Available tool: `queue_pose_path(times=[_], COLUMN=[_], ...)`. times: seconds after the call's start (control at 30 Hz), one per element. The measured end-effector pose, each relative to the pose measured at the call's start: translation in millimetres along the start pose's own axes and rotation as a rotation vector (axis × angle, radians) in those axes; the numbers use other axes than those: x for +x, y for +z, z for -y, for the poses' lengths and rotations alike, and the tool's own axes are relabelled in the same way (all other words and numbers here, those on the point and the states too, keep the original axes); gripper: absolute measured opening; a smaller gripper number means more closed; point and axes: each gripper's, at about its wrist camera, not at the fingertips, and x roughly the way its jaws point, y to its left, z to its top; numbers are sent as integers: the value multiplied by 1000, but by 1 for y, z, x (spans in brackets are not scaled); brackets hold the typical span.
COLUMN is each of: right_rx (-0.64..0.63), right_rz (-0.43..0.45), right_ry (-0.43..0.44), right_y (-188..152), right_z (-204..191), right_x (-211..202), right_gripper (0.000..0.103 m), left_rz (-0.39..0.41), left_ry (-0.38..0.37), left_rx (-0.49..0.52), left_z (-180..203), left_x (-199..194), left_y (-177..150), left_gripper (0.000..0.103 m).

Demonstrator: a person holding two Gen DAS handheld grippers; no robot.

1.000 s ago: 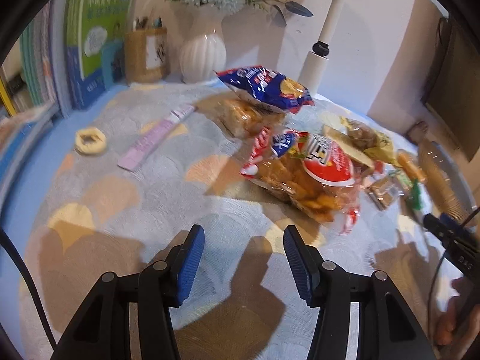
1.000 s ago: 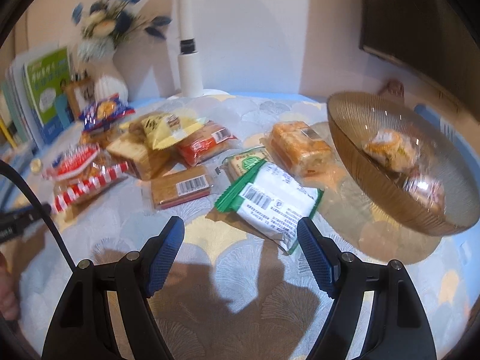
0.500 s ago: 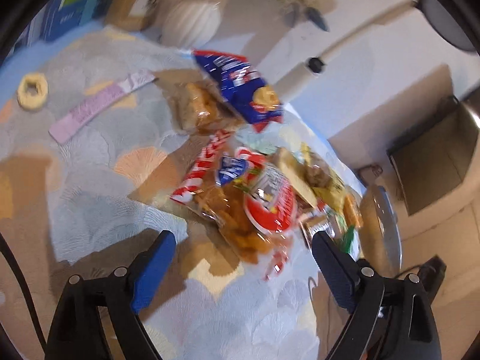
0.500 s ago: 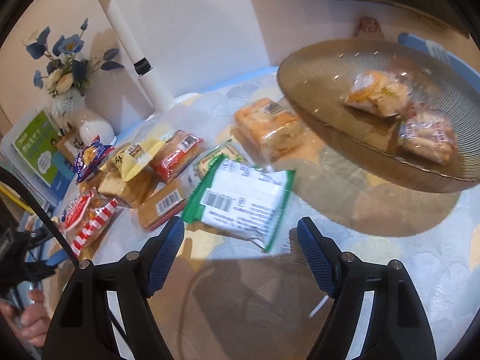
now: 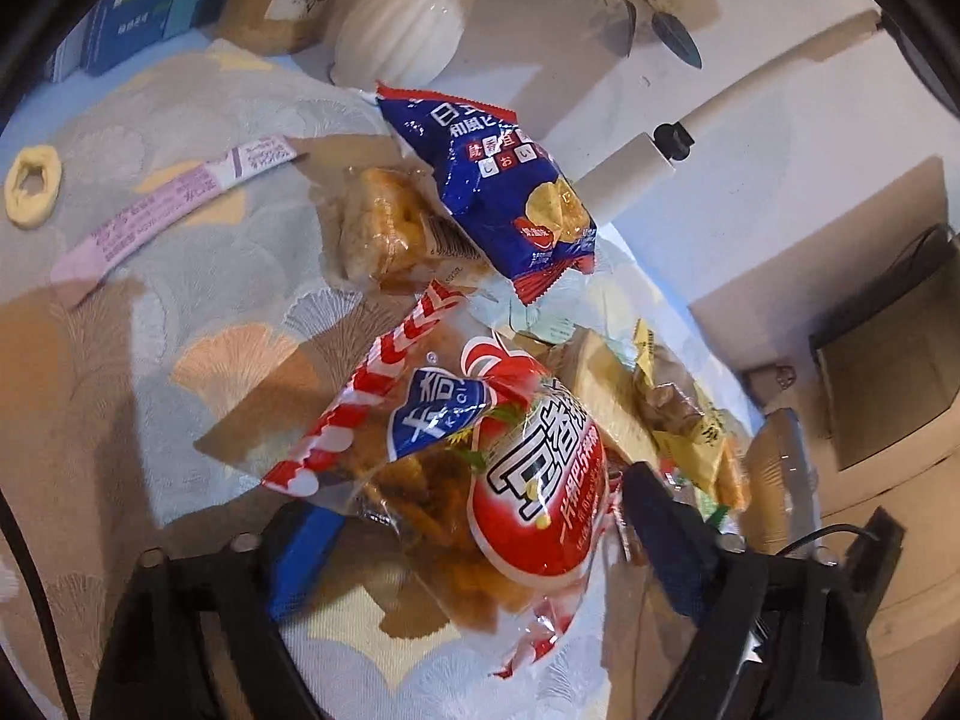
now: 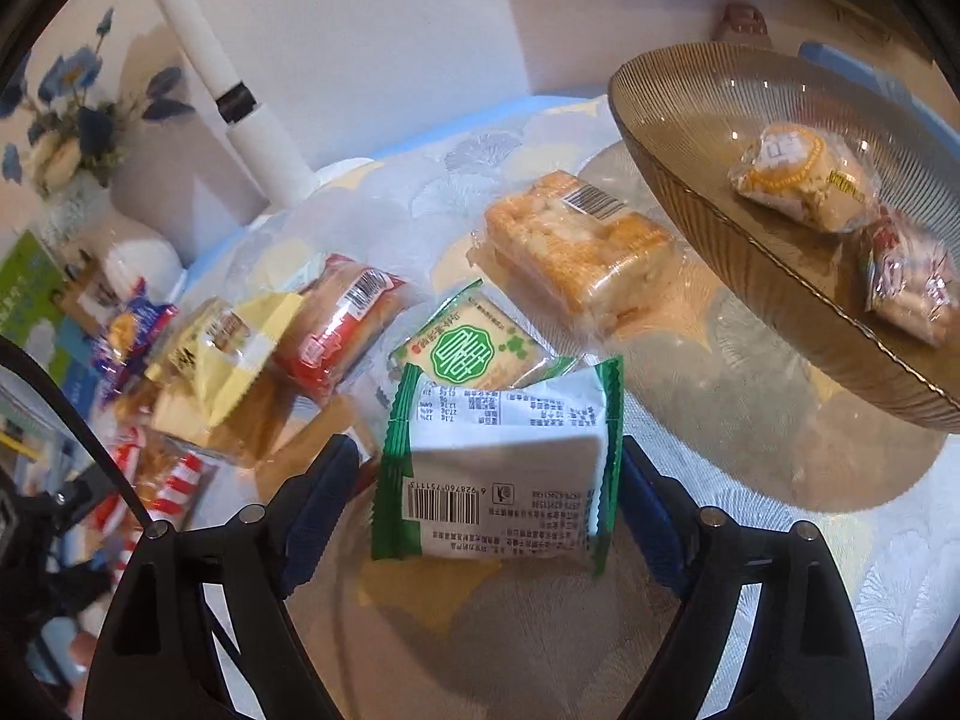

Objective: Organize snacks
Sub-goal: 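Carry both packs over the glass bowl and release them inside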

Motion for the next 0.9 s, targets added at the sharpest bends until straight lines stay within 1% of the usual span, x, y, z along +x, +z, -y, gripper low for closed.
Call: queue_pose_path(times=[0.03, 0.07, 0.1, 0.13, 0.17, 0.23, 0.3, 0.43, 0.6, 0.77, 0.9], right_rx=[-25, -51, -82, -109, -126, -149, -162, -152, -130, -64, -14], right_rz=[7, 11, 16, 19, 15, 15, 19, 36, 108, 168, 247], right_ry=[-35, -70, -107, -121, -106, -82, -57, 36, 107, 156, 140], right_y=[-2, -5, -8, -12, -15, -22, -29, -42, -45, -42, -36], right_z=[-5, -9, -14, -17, -18, -18, -19, -16, -4, 25, 60], right_x=[1, 2, 2, 1, 0, -6, -12, -34, -78, -118, -156], right_gripper=[79, 71, 67, 56, 52, 50, 50, 50, 50, 50, 50], left_rz=[3, 8, 13, 17, 23, 28, 38, 64, 130, 154, 192], left_ry=[15, 12, 10, 6, -4, -9, 1, 7, 0, -39, -49], left_rx=[9, 15, 16, 14, 12, 18, 35, 69, 139, 161, 230], left_z=[2, 3, 2, 1, 0, 0, -1, 2, 17, 36, 67], left_x=[1, 2, 2, 1, 1, -2, -10, -32, -72, -107, -133], left_y=[0, 1, 1, 1, 0, -2, -8, -21, -38, -55, -71], left_gripper=[74, 72, 67, 63, 61, 58, 56, 52, 51, 51, 51])
